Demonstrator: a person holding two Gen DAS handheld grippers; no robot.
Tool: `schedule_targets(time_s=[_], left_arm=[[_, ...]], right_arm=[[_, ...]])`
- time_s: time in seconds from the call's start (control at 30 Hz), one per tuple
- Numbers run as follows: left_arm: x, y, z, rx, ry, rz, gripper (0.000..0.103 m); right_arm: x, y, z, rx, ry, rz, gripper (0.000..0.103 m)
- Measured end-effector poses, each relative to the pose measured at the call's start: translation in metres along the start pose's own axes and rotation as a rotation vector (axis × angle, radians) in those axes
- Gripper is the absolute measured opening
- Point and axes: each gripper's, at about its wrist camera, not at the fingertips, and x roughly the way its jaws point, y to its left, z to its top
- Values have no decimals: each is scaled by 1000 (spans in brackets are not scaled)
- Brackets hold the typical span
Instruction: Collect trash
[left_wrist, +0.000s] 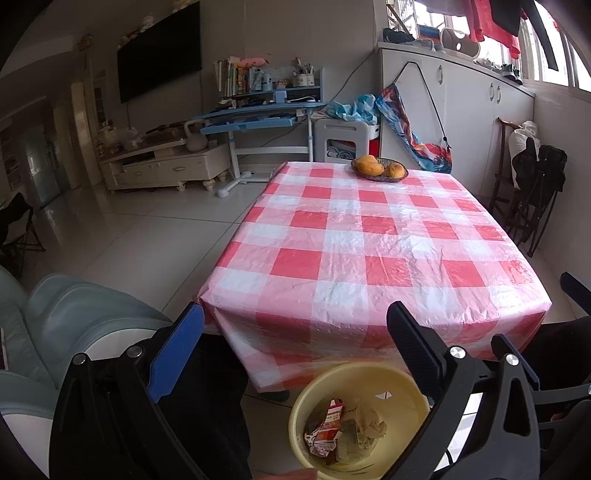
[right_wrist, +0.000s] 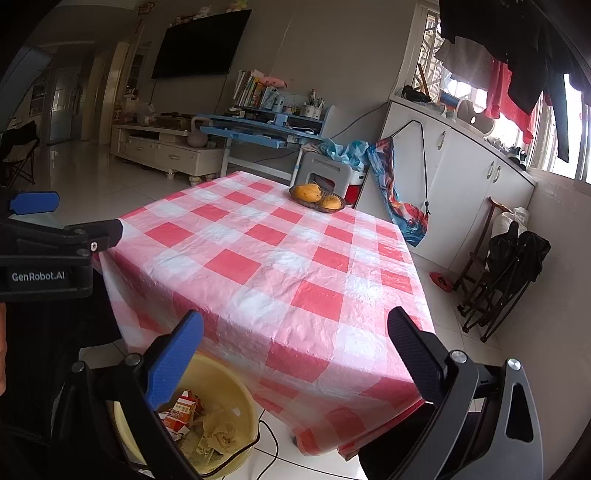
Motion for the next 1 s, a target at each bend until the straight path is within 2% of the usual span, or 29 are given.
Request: schedule_targets(time_s=[1.0], left_arm=[[-6, 1, 2, 20, -38, 34, 96]], right_arm=[[-1, 1, -1, -2, 2, 4, 95]])
